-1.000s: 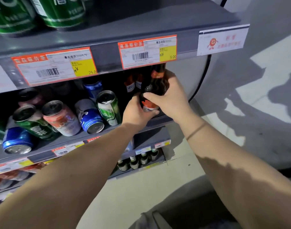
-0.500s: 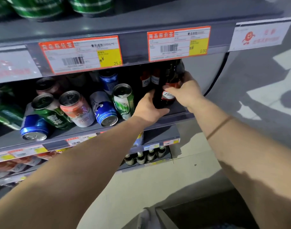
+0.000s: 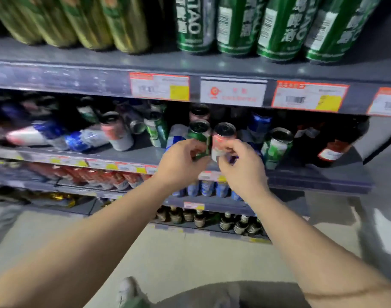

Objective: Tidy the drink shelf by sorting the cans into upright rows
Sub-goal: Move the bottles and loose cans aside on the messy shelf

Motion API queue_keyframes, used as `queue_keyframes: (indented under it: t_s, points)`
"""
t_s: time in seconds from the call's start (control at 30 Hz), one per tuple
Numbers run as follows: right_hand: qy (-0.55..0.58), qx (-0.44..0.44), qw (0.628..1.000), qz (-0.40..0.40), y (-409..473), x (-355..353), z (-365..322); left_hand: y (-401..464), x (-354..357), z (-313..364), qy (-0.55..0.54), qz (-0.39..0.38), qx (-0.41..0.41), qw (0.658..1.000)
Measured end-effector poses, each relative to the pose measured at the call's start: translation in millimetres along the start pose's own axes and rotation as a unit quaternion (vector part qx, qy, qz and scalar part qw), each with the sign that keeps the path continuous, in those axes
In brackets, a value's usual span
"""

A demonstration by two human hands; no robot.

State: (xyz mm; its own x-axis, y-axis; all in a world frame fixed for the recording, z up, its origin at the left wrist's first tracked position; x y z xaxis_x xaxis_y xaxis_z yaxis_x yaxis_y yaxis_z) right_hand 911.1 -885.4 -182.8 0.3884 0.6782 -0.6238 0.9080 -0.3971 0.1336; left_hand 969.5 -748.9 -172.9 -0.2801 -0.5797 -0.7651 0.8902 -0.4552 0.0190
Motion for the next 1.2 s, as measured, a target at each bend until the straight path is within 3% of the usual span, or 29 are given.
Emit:
queue_keyframes:
  t_s: [0.23, 0.37, 0.57, 0.7, 1.0, 1.1, 1.2]
  points:
    - [-0.001, -0.109, 0.988, -0.108, 23.0, 183.5, -175.9, -36.5, -184.2, -204.5, 0.035, 0.141, -0.132, 0.981]
    - [-0.004, -0.124, 0.980, -0.154, 30.1, 289.3, -258.0, -48.5, -273.6, -307.0, 0.047, 0.178, -0.183, 0.966]
    - [-0.010, -0.104, 0.973, -0.205, 43.4, 399.6, -334.3, -59.8, -362.2, -428.3, -0.030, 0.246, -0.266, 0.932]
    - [-0.028, -0.074, 0.969, -0.235, 63.6, 449.0, -365.7, -43.7, -384.6, -476.0, -0.108, 0.254, -0.275, 0.921]
    - [-0.069, -0.014, 0.933, -0.354, 95.5, 543.0, -413.0, 17.1, -366.8, -551.1, -0.196, 0.172, -0.236, 0.936]
    - [-0.026, -0.063, 0.940, -0.334, 90.4, 554.1, -433.3, 14.3, -371.1, -553.1, -0.212, 0.221, -0.216, 0.927]
    - [0.006, -0.178, 0.939, -0.295, 74.3, 557.5, -459.6, -9.6, -379.1, -554.5, -0.231, 0.283, -0.206, 0.908]
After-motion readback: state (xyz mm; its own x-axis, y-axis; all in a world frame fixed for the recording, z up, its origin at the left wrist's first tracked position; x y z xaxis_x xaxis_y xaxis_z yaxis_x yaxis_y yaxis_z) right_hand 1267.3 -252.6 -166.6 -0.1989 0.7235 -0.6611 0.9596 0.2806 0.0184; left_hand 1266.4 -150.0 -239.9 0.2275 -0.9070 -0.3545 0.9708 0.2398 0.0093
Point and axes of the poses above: each hand's wrist, its own y-axis towards the middle knuckle, its own x-axis out of the palm, z = x × y, the point moved 10 cm from there along y, towards the middle knuckle, and after that the axes turned 3 degrees about y, right-handed, at the moved point
